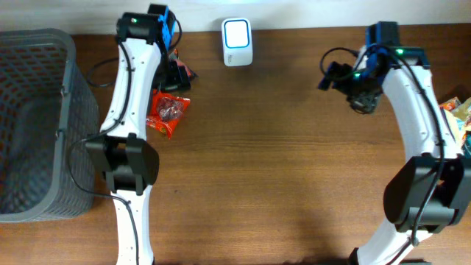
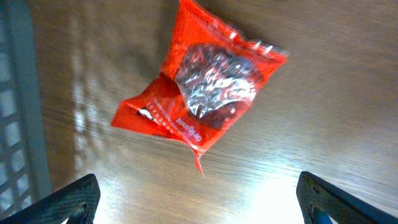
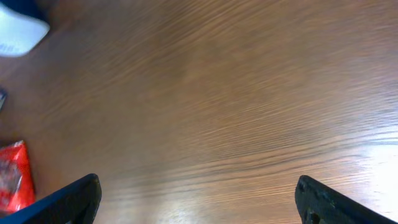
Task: Scan the item barcode
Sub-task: 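Reach the left gripper to the red snack bag and grasp it, then lift the red snack bag to the white scanner with the left gripper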
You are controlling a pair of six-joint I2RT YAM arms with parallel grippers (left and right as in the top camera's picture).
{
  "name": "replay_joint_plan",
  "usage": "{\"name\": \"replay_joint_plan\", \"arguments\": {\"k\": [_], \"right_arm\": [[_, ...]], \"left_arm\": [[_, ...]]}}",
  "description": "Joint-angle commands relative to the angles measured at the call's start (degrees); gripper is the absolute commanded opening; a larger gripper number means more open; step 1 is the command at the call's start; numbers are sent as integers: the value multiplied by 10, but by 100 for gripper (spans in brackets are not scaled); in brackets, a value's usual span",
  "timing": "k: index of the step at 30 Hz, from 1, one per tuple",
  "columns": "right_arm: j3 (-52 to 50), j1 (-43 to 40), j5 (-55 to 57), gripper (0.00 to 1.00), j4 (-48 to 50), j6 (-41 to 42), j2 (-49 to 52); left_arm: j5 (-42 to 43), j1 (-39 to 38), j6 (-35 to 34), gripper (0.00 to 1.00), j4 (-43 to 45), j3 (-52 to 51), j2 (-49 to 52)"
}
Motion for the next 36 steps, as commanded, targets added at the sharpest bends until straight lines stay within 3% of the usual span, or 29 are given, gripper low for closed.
{"name": "replay_joint_plan", "arguments": {"k": [1, 5, 6, 7, 8, 9, 13, 19, 22, 24, 25, 27, 28, 31, 36], "right_arm": [[0, -17, 23, 99, 0, -1, 1], [0, -16, 23, 98, 0, -1, 1], [0, -16, 23, 98, 0, -1, 1], [0, -16, 23, 99, 0, -1, 1], [0, -16, 23, 99, 0, -1, 1], [0, -16, 23, 98, 0, -1, 1], [0, -16, 23, 99, 0, -1, 1], [0, -16, 23, 98, 0, -1, 1], [0, -16, 23, 98, 0, -1, 1], [0, -16, 23, 98, 0, -1, 1], [0, -16, 23, 99, 0, -1, 1], [0, -16, 23, 98, 0, -1, 1], [0, -16, 23, 98, 0, -1, 1], [0, -16, 23, 99, 0, -1, 1], [0, -16, 23, 99, 0, -1, 1]], "left_arm": [[-38, 11, 1, 99, 26, -73, -3], [18, 35, 148, 99, 125, -138, -2], [22, 39, 156, 100, 134, -150, -2], [26, 43, 156, 93, 142, -162, -2], [48, 49, 156, 74, 157, -184, -2], [69, 50, 165, 74, 165, -198, -2], [149, 33, 207, 87, 209, -256, -2], [239, -64, 200, 84, 250, -295, -3], [240, -122, 200, 84, 261, -291, -3], [240, -149, 200, 84, 250, -261, -3], [236, -160, 200, 79, 214, -202, -4], [232, -158, 200, 82, 167, -129, -4], [214, -151, 200, 99, 135, -82, -4], [87, -115, 152, 99, 60, -10, -4], [157, -85, 127, 99, 90, -126, -3]]}}
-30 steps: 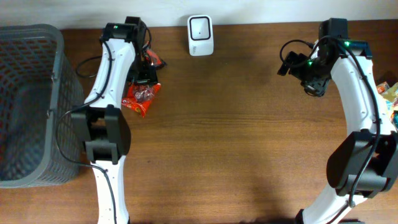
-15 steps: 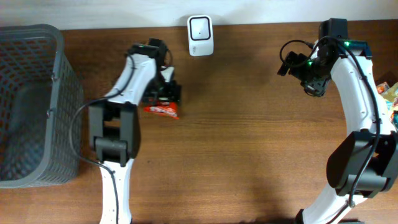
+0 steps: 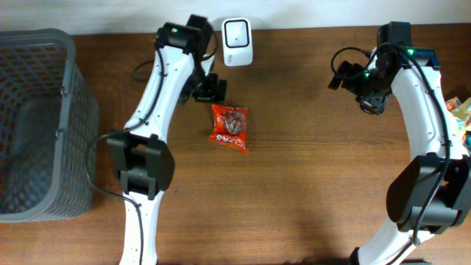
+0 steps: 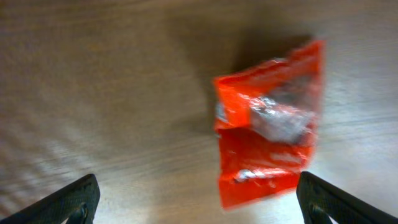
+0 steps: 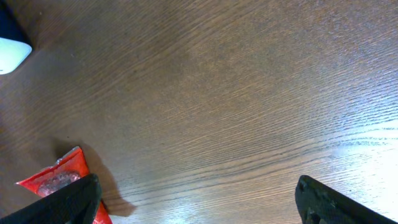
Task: Scan the item barcode
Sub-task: 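Lift the red snack bag to the white scanner with the left gripper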
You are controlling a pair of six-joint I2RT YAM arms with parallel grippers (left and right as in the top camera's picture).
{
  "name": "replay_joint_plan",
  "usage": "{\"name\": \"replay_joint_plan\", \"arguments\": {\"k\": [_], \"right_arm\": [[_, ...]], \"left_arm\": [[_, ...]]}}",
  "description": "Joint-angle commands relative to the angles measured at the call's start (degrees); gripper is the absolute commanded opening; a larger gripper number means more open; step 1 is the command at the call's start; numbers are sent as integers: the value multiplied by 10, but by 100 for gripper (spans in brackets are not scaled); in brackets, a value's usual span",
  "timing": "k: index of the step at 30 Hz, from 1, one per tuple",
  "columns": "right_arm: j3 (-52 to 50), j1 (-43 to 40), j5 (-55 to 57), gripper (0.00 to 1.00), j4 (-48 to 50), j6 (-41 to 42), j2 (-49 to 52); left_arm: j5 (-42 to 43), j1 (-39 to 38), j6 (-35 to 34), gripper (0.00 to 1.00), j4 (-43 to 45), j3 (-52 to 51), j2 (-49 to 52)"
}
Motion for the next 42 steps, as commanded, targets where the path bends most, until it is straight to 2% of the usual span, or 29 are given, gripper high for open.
{"name": "replay_joint_plan", "arguments": {"k": [1, 5, 8, 10, 11, 12, 13, 16, 17, 18, 23, 24, 30, 34, 38, 41, 42], "right_arm": [[0, 2, 9, 99, 0, -1, 0], [0, 2, 9, 98, 0, -1, 0], [0, 2, 9, 98, 0, -1, 0], [0, 2, 9, 98, 0, -1, 0], [0, 2, 9, 98, 0, -1, 0], [0, 2, 9, 99, 0, -1, 0], [0, 2, 9, 98, 0, -1, 0], [0, 2, 9, 99, 0, -1, 0], [0, 2, 9, 98, 0, -1, 0], [0, 2, 9, 98, 0, -1, 0], [0, 2, 9, 98, 0, -1, 0], [0, 2, 9, 98, 0, -1, 0], [0, 2, 9, 98, 0, -1, 0], [0, 2, 9, 98, 0, -1, 0], [0, 2, 9, 99, 0, -1, 0], [0, 2, 9, 98, 0, -1, 0], [0, 2, 9, 99, 0, -1, 0]], "left_arm": [[70, -8, -18, 99, 54, -117, 1], [184, -20, -18, 99, 130, -243, 1], [210, -24, -18, 100, 160, -273, 1], [210, -24, -18, 84, 167, -273, 1], [210, -24, -18, 59, 168, -273, 1], [209, -23, -18, 49, 168, -273, 1], [208, -22, -18, 34, 167, -273, 1], [208, -14, -18, 17, 154, -251, 0], [207, -8, -18, 2, 138, -227, 0], [203, -3, -18, 0, 119, -196, 0], [158, 7, -16, 4, 53, -39, 0], [159, 5, -16, 0, 59, -24, 0], [169, -64, -65, 0, 168, -59, 1], [48, -114, -85, 0, 203, -71, 1], [50, -121, -111, 1, 211, -111, 1], [51, -130, -111, 8, 219, -144, 1], [51, -133, -111, 34, 219, -144, 1]]}}
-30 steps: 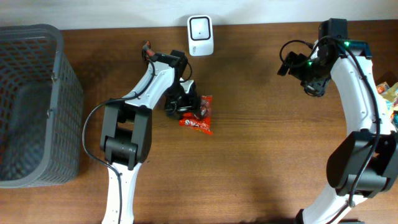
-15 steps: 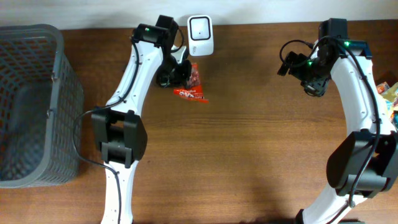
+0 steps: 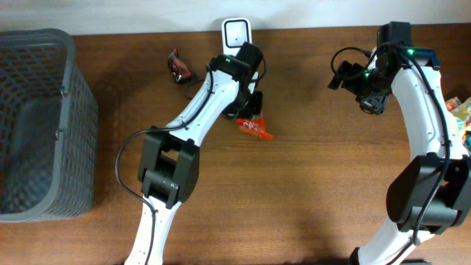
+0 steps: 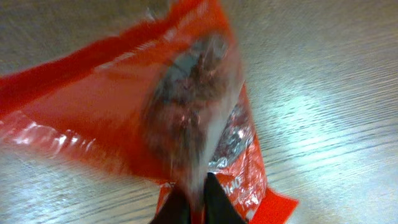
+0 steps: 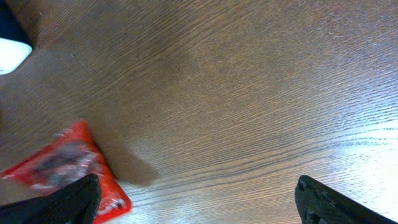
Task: Scan the item barcode
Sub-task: 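Lift the red snack bag to the white scanner with the left gripper, then lower and release the red bag at centre, retract the left arm, then reach the right gripper to the red snack bag and grasp it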
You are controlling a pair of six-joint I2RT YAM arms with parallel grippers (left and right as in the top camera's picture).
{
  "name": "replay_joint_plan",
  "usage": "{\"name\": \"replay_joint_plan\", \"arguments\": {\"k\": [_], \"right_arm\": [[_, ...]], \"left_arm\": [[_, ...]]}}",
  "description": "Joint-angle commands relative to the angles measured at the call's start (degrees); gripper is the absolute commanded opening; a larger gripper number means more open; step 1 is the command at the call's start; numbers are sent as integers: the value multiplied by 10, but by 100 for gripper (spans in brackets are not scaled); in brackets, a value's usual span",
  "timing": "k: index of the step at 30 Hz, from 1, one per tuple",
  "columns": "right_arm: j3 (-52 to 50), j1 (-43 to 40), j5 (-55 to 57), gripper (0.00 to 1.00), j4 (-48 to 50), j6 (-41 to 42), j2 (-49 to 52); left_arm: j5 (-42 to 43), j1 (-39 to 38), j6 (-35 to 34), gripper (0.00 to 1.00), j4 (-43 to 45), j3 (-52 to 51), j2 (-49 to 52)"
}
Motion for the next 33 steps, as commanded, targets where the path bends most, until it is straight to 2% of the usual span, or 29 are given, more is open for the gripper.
{"name": "replay_joint_plan", "arguments": {"k": [1, 3, 7, 10, 11, 14, 15, 21, 25, 26, 33], "right_arm": [[0, 2, 9, 98, 0, -2, 0], [0, 2, 9, 98, 0, -2, 0], [0, 2, 9, 98, 0, -2, 0], [0, 2, 9, 99, 0, -2, 0], [0, 2, 9, 98, 0, -2, 0], [0, 2, 9, 98, 0, -2, 0], [0, 2, 9, 99, 0, -2, 0], [0, 2, 6, 98, 23, 5, 0], [0, 7, -148, 98, 26, 4, 0], [0, 14, -154, 98, 26, 4, 0], [-73, 170, -26, 98, 122, 0, 1]], "left_arm": [[-2, -10, -5, 45, 3, -6, -3], [-2, -11, -1, 46, 3, -4, -4], [-2, 16, 22, 56, -44, 67, -23], [-49, 71, 26, 61, -148, 172, -37], [-64, 87, 24, 67, -168, 190, -37], [-79, 155, 22, 97, -200, 194, -35], [-78, 174, 22, 99, -205, 190, -33], [-81, 220, 23, 99, -168, 148, -32], [-81, 218, 22, 99, -162, 134, -32], [-81, 218, 23, 99, -162, 134, -32], [-81, 218, 23, 99, -162, 134, -32]]}}
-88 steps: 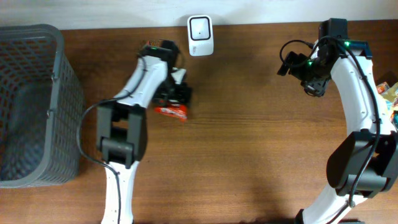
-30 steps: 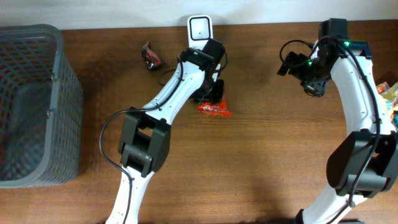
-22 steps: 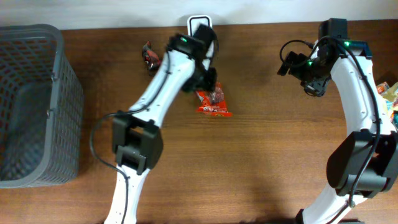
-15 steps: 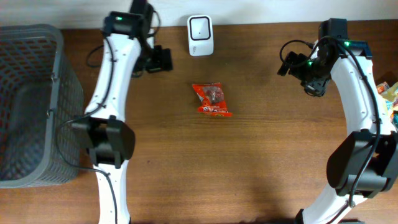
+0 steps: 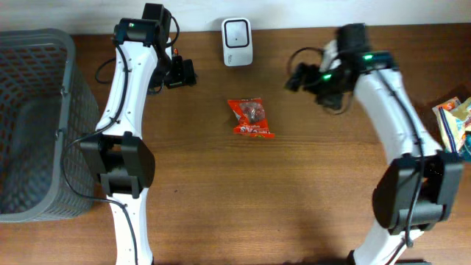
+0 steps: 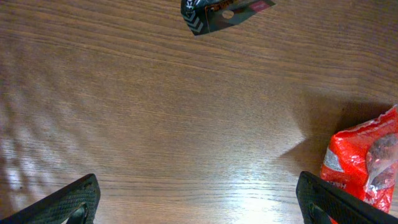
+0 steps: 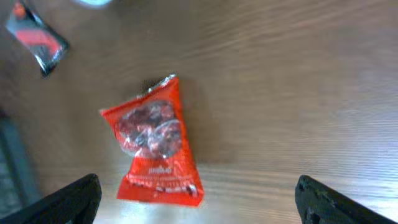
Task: Scan the item barcode
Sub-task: 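Reach the right gripper to the red snack bag and grasp it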
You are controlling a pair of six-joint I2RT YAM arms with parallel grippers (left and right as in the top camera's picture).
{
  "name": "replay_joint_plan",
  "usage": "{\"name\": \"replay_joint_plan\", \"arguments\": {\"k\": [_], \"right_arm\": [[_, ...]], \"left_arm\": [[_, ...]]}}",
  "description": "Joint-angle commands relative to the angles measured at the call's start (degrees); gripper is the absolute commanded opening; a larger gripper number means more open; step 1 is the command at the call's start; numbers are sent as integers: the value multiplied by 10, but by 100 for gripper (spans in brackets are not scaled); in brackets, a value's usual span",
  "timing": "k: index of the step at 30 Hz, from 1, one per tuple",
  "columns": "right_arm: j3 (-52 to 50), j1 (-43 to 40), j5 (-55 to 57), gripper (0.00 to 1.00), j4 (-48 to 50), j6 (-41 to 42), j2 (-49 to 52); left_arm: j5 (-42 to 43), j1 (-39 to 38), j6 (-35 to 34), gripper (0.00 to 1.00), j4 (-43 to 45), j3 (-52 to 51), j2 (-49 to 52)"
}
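Observation:
A red snack packet lies flat on the wooden table, below the white barcode scanner at the back edge. My left gripper hangs open to the left of the packet, which shows at the right edge of the left wrist view. Nothing is between the left fingers. My right gripper is open to the right of the packet and above it. The right wrist view shows the packet lying ahead of the right gripper.
A grey mesh basket stands at the left edge. A small dark packet lies near the left gripper and also shows in the right wrist view. More packaged items sit at the table's right edge.
My left gripper has let go of the red packet and now stands open further left. The packet lies flat mid-table. My right arm has moved left, over the packet's right side.
The red packet first lay at the left with my left gripper open above it. Then it lay nearer the middle, the gripper open beside it. Then the left gripper was shut on it just below the scanner. Now it lies released and my right gripper is near.

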Motion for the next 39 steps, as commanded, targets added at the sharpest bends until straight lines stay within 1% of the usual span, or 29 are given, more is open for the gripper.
{"name": "replay_joint_plan", "arguments": {"k": [1, 4, 5, 6, 7, 9, 10, 11, 14, 18, 20, 22, 25, 27, 29, 31, 35, 37, 38, 39], "right_arm": [[-47, 67, 55, 99, 50, 0, 1], [-118, 132, 57, 99, 170, 0, 1], [-132, 144, 59, 99, 193, 0, 1], [-145, 157, 74, 90, 214, 0, 1], [-152, 165, 91, 84, 224, 0, 2], [-162, 182, 141, 80, 229, 21, 7], [-162, 188, 141, 72, 230, 25, 12], [-162, 192, 141, 69, 231, 24, 15], [-162, 213, 168, 69, 246, 24, 39], [-162, 246, 173, 66, 289, 19, 73], [-162, 263, 209, 61, 293, 13, 80], [-162, 272, 255, 53, 289, 13, 83], [-162, 272, 276, 39, 292, 20, 83], [-162, 272, 291, 28, 291, 20, 87], [-162, 272, 290, 19, 285, 20, 88], [-158, 271, 279, 5, 284, 20, 81], [-127, 256, 259, 4, 242, 42, 34], [-118, 231, 188, 4, 221, 41, 1], [-118, 209, 131, 4, 215, 42, -13], [-118, 176, 47, 4, 211, 41, -20]], "left_arm": [[-6, -1, 3, 99, 1, -5, -6], [-6, -1, 3, 99, 1, -5, -6], [-6, -1, 3, 99, 1, -5, -6], [-6, -1, 3, 99, 1, -5, -6], [-6, -1, 3, 99, 1, -5, -6], [-6, -1, 3, 99, 1, -5, -6], [-6, -1, 3, 99, 1, -5, -6], [-6, -1, 3, 99, 1, -5, -6], [-6, -1, 3, 99, 1, -5, -6], [-6, -1, 3, 99, 1, -5, -6], [-6, -1, 3, 99, 1, -5, -6], [-6, -1, 3, 99, 1, -5, -6], [-6, -1, 3, 99, 1, -5, -6], [-6, -1, 3, 99, 1, -5, -6], [-6, -1, 3, 99, 1, -5, -6], [-6, -1, 3, 99, 1, -5, -6], [-6, -1, 3, 99, 1, -5, -6], [-6, -1, 3, 99, 1, -5, -6], [-6, -1, 3, 99, 1, -5, -6], [-6, -1, 3, 99, 1, -5, -6]]}}
